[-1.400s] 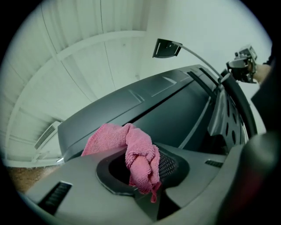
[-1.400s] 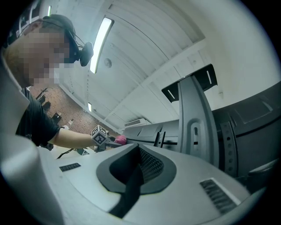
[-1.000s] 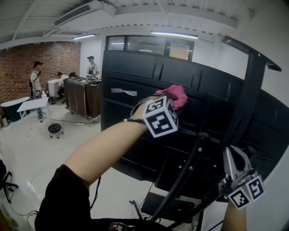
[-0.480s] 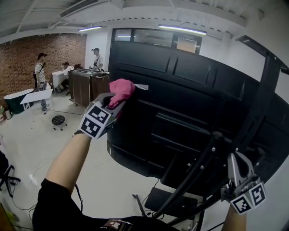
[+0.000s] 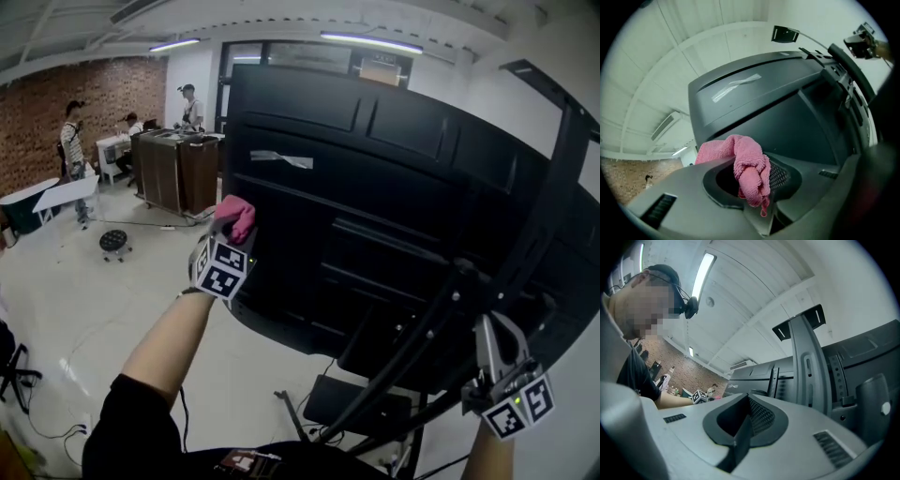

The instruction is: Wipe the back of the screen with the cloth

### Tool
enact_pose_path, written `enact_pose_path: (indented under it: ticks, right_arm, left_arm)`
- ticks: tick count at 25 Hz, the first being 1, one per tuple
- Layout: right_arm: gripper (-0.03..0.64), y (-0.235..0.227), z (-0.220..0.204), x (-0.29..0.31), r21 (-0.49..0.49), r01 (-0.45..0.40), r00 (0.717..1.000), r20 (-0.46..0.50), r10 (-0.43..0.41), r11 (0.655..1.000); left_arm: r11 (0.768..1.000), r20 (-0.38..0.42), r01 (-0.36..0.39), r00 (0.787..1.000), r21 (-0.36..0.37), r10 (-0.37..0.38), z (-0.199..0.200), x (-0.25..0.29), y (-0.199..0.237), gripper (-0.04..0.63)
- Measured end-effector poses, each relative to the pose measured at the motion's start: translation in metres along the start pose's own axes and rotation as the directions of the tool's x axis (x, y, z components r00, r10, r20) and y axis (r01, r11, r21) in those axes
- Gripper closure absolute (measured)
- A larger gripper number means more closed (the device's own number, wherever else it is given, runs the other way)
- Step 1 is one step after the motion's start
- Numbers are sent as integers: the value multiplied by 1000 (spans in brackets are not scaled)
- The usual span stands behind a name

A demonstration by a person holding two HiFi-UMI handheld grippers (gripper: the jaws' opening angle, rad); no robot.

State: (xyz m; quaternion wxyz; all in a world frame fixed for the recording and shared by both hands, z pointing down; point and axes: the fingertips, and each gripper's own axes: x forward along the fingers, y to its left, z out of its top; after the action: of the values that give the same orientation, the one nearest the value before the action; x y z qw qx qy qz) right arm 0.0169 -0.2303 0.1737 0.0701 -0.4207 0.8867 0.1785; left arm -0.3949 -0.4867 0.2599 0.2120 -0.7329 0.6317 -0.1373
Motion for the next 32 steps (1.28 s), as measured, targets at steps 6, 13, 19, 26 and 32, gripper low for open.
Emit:
enact_pose_path:
  ticks: [6, 13, 19, 26, 32]
  right_arm:
    - [614, -6, -5, -11, 23, 9, 1000, -2, -9, 1000]
    - [614, -17, -11, -15, 52, 24, 1000, 8, -24, 998]
    - [614, -23, -37, -23, 106, 60, 998, -20, -58, 993]
    - [614, -25, -56, -44, 138, 109, 993, -59, -102, 984]
    - [614, -20, -83, -55, 165, 117, 989, -108, -100, 979]
  left_arm:
    - [931, 143, 101, 977, 351, -160, 75, -9, -136, 499]
    - [978, 180, 118, 972, 174, -149, 30, -26, -101, 499]
    - [983, -120, -66, 992, -172, 45, -136, -16, 8, 499]
    - [990, -76, -15, 997, -138, 4, -94, -10, -76, 499]
    - [973, 30, 215, 977, -80, -213, -30, -19, -198, 499]
